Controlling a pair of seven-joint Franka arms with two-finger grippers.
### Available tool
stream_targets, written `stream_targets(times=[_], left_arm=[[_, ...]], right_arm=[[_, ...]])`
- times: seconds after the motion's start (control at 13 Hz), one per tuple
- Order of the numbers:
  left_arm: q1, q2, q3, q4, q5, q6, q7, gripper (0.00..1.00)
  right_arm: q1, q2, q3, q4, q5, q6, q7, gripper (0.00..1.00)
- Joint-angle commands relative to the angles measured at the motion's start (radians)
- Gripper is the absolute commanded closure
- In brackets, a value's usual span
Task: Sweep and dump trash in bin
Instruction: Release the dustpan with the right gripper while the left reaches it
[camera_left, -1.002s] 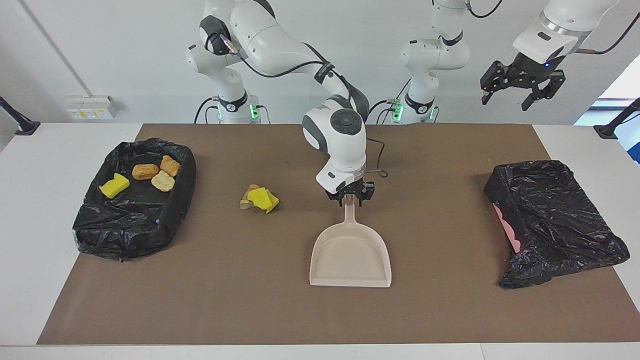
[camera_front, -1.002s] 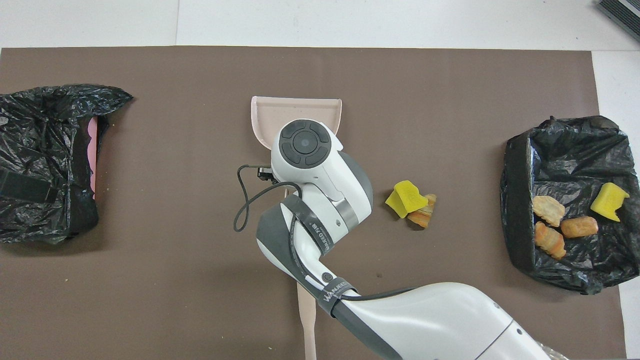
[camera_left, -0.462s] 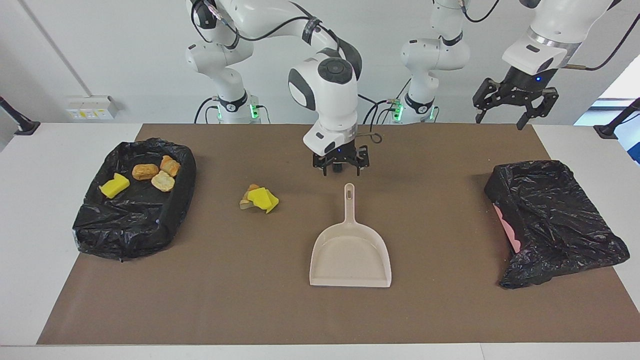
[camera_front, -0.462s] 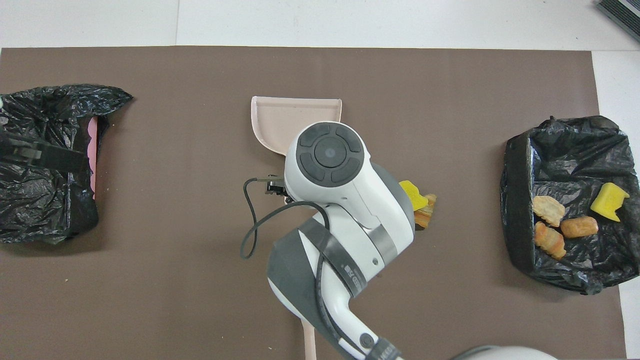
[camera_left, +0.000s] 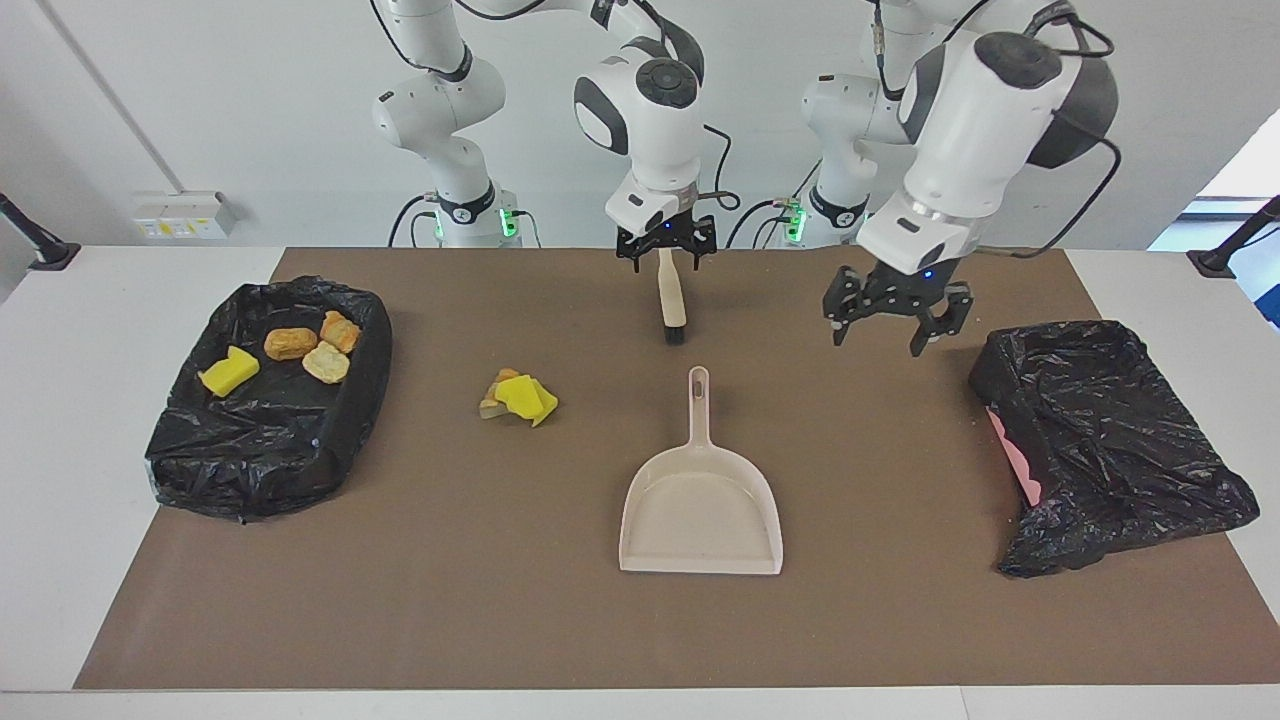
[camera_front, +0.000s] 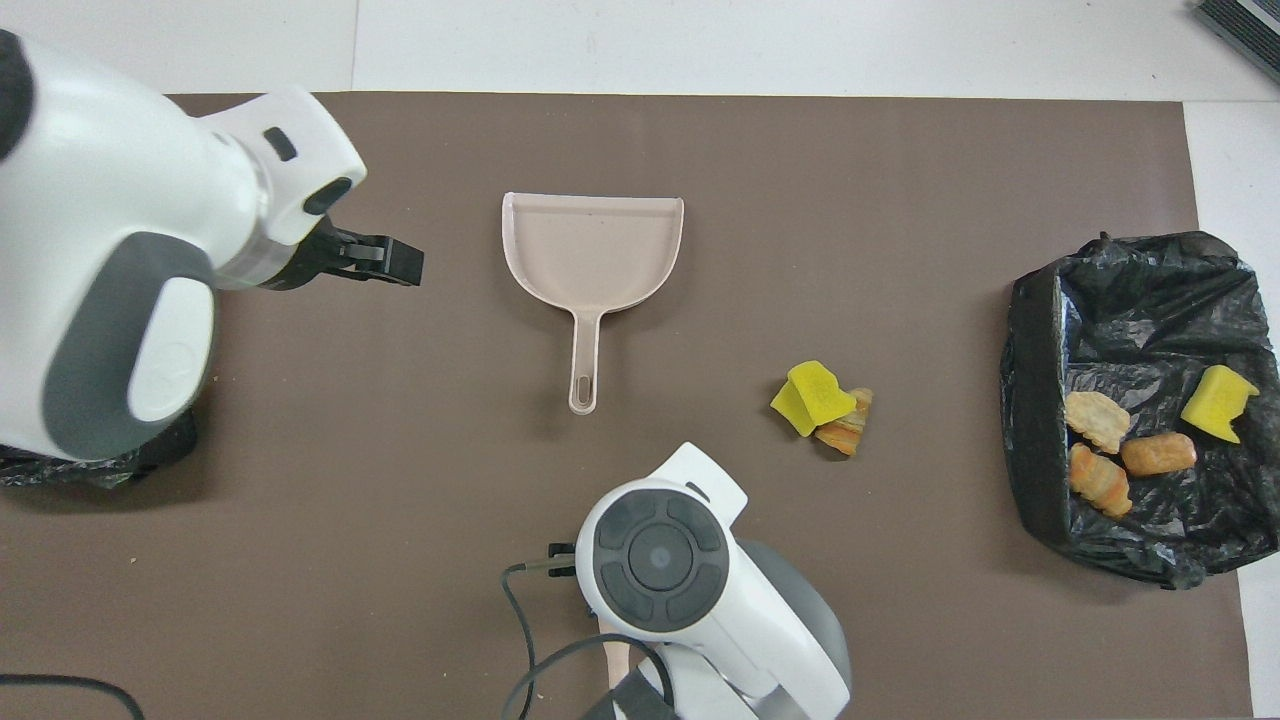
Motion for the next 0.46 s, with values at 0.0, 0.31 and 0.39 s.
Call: stream_targets(times=[0.0,0.31,0.39], left_arm=[[-0.081,0.053,0.018,-0.047,0.003,0.154,-0.054,0.00],[-0.178,0.190,0.018,-0.049,0.009,0.315,-0.269,0.00],[-0.190,0.200,0.018,-0.063,0.009,0.323,-0.272,0.00]], right_arm=[[0.038,-0.119,-0.002,-0.209,0.041,0.092,-0.004,0.00],[0.120,-0.136,-0.002,-0.307,0.059,0.145,0.017,0.00],[0.149,-0.136,-0.002,-0.332,0.086,0.185,0.031,0.00]])
